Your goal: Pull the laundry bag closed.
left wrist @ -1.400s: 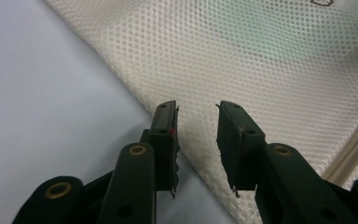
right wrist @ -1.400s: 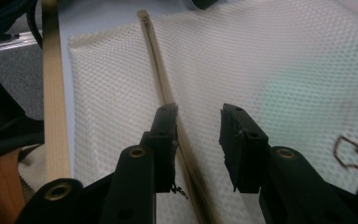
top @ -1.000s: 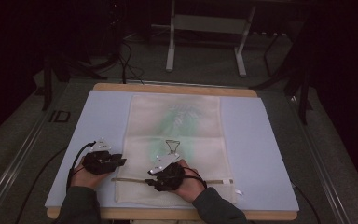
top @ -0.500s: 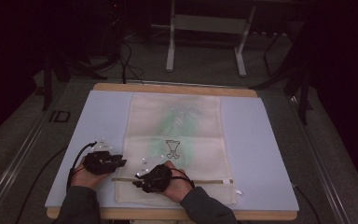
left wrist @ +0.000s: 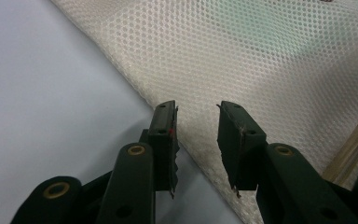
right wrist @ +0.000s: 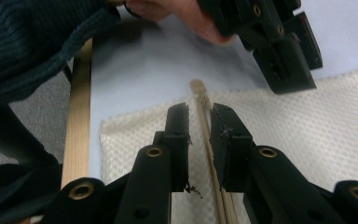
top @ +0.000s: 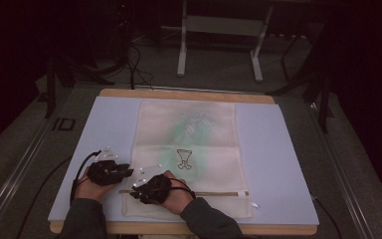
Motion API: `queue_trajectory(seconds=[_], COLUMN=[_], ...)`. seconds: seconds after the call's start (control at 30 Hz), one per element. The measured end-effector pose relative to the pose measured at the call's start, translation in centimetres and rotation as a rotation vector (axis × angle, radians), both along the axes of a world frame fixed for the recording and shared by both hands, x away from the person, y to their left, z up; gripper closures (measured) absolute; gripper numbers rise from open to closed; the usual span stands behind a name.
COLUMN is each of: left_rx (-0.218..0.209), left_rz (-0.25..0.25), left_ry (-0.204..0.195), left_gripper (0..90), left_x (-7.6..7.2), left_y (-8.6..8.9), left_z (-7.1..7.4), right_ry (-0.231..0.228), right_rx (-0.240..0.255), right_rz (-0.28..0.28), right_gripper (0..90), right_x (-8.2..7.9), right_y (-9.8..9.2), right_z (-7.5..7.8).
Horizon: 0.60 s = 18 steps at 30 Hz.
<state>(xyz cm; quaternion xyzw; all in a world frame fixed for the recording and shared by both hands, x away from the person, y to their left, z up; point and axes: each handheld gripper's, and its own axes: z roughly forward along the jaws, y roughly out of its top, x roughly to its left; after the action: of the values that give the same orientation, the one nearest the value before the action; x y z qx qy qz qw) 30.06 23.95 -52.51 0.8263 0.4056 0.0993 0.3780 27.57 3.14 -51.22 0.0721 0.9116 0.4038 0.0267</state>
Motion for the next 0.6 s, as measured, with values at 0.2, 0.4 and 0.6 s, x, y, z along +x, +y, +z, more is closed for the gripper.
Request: queue_trajectory(seconds=[0.2, 0.4, 0.6], left_rx=[-0.003, -0.012, -0.030], left_rz=[0.011, 0.021, 0.049], left_ry=[-0.001, -0.006, -0.017], left_gripper=[66.7, 66.5, 66.1], left_x=[0.0, 0.0, -0.1], left_y=[0.2, 0.5, 1.3], left_z=[0.1, 0.2, 0.4], right_ry=[0.000, -0.008, -0.004], right_rx=[-0.004, -0.012, -0.004], right_rz=[0.005, 0.013, 0.006], right_gripper=[76.3, 76.9, 77.0], right_x=[0.0, 0.0, 0.2], right_y=[1.5, 2.6, 3.3], right_z=[-0.2, -0.7, -1.0])
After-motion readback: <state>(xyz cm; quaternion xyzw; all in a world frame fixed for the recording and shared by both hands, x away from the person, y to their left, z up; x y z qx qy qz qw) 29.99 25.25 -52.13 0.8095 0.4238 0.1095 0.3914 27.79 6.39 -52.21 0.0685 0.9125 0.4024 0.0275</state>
